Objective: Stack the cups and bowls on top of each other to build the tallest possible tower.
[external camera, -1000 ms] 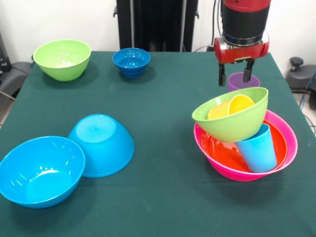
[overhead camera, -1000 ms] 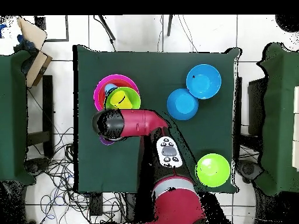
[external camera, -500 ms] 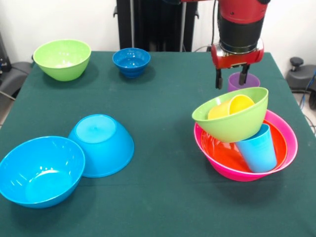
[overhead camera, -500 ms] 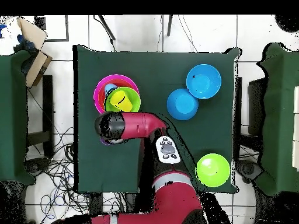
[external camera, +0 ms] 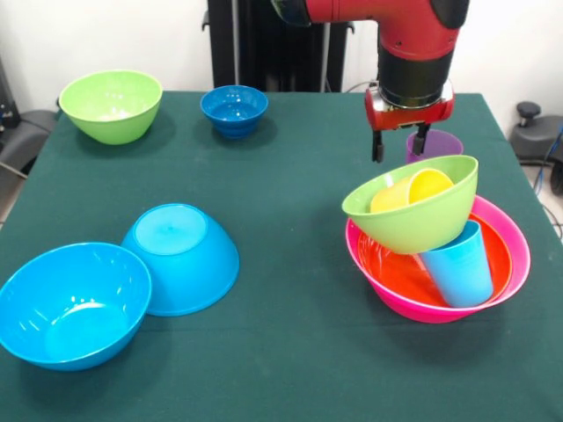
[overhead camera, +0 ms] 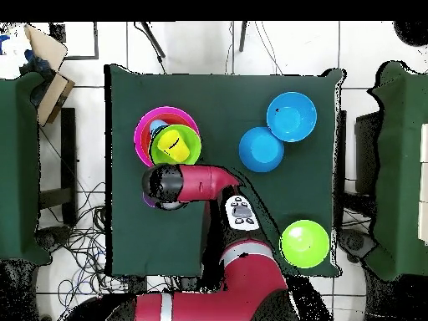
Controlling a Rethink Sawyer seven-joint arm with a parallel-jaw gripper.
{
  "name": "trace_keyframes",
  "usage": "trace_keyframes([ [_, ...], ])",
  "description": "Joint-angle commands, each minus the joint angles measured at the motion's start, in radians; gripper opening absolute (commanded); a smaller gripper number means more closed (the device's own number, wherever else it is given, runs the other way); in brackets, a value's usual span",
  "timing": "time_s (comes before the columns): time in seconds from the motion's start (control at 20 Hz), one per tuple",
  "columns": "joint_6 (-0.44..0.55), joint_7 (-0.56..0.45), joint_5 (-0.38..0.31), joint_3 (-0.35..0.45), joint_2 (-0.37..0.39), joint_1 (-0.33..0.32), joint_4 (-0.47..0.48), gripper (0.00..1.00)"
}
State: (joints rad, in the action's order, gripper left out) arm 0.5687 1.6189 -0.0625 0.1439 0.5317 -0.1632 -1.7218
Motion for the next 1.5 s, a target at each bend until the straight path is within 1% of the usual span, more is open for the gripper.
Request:
trace_keyframes([
  [0.05,-0.019,0.124,-0.006,0.027,-0.035,0.019,0.001,1.0],
  [0.65,-0.019,0.132,0.008,0.042,-0.046,0.033,0.015,1.0],
  [0.9,-0.058,0.138,-0.004,0.031,-0.09,0.052,0.055,1.0],
  [1.15,-0.107,0.148,-0.002,0.027,-0.13,0.066,0.08,1.0],
  [1.5,-0.148,0.163,0.012,0.02,-0.157,0.082,0.087,1.0],
])
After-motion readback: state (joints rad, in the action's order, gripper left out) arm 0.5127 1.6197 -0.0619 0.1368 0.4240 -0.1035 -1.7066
